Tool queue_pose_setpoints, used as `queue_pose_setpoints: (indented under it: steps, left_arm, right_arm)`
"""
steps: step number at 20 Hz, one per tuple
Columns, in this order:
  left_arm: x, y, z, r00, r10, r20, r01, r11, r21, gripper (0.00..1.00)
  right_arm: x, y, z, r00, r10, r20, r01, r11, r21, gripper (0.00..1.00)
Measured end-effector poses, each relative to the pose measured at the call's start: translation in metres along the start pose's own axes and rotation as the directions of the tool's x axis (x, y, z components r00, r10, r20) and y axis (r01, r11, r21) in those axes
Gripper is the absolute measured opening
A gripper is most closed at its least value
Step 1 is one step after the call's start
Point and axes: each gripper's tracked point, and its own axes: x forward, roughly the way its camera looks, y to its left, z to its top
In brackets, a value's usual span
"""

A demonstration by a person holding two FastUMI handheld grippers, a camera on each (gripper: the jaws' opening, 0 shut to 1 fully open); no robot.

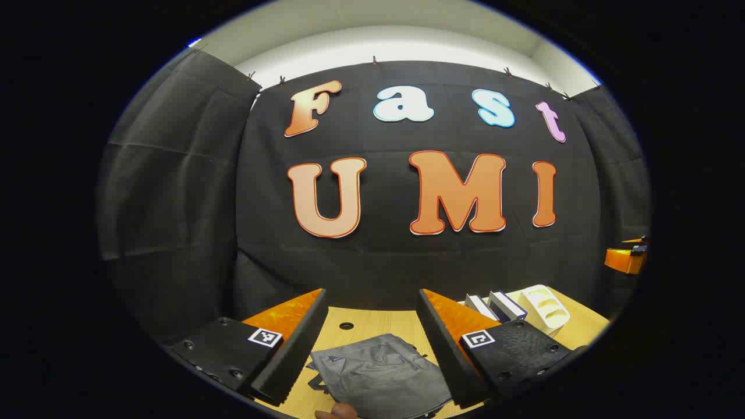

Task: Open the schoolbag, grab two books from the bookshelf and put them into the schoolbag.

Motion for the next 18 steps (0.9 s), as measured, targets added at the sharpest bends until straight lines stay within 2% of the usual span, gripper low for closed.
queue_pose_setpoints:
  steps: [18]
  left_arm:
    - [-0.002,0.004,-0.008,1.000,0.019,-0.012,-0.019,1.000,0.002,0.96]
  right_arm:
    - [-0.005,-0.003,-0.011,1.000,0.004,-0.026,-0.004,1.000,0.003,0.97]
